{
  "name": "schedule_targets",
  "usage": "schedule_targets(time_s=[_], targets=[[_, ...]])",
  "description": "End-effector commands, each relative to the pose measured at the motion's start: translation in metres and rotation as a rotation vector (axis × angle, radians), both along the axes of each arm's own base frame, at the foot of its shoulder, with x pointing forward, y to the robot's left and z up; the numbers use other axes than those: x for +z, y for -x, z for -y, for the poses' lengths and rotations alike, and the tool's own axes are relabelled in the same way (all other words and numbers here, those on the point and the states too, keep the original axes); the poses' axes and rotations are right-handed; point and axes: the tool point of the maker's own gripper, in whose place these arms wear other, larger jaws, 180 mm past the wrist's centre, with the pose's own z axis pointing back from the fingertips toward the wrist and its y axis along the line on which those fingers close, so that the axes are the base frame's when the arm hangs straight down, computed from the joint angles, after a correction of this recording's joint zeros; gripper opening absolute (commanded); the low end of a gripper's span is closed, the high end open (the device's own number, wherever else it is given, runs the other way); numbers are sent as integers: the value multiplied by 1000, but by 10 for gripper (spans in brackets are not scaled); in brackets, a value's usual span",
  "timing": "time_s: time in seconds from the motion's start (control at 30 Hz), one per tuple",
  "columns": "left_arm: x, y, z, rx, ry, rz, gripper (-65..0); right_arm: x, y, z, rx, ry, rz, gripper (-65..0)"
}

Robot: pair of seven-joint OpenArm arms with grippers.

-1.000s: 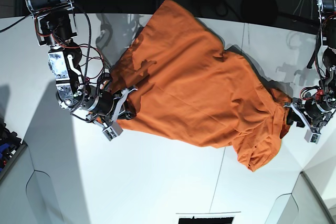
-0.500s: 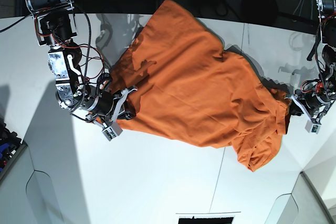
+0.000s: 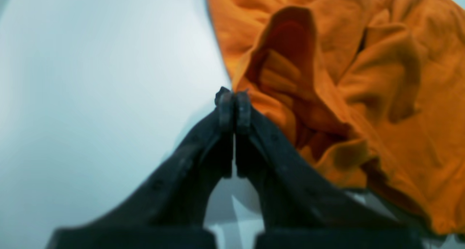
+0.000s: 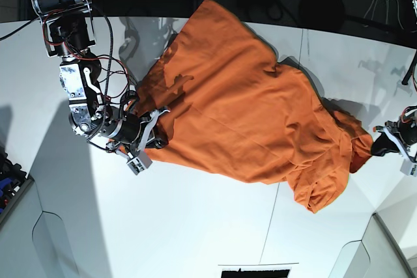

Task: Layout the t-shirt on the table in an organized manner, then fold the t-shirt properly

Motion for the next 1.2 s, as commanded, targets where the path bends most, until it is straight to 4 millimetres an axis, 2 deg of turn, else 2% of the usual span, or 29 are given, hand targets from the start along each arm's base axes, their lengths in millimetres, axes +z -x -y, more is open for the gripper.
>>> schedule_targets(time_s=[0.0,0.17,0.27,0.37,0.57,0.67,0.7,0.73,0.83,0.9,0.97,1.03,1.1,1.17], targets=[[32,-11,-16,14,-19,77,-650,-1,-4,12,-1,62,-6,-650],[53,-3,-50,94,-34,82,-650,-1,-4,12,-1,62,-5,-650],[56,11,-60,136,29,49,-650,0,-4,12,-2,60,-3,-650],[51,29,-56,149,134,-4,-650,0,-4,12,-2,61,-3,-650],[22,71,-28,125,339,-154,-650,0,-4,11,-2,56,-3,-650],[16,85,-16,112,430,-195,-650,1,-4,11,-3,52,-2,-650],[16,86,-16,113,435,-194,-650,3,-5,10,-6,40,-2,-650],[17,85,-17,115,435,-188,-623,6,-6,8,-11,20,1,-650],[34,75,-24,127,437,-121,-480,26,-14,1,-22,-43,42,-650],[53,66,-30,133,437,-55,-420,48,-22,-3,-24,-79,97,-650],[76,56,-36,133,434,20,-408,74,-29,-6,-22,-111,162,-650],[98,47,-38,121,425,90,-408,91,-33,-8,-14,-115,202,-650],[115,39,-37,105,400,142,-408,96,-34,-10,-10,-117,214,-650],[120,34,-39,104,340,175,-408,93,-32,-14,-9,-122,206,-650]])
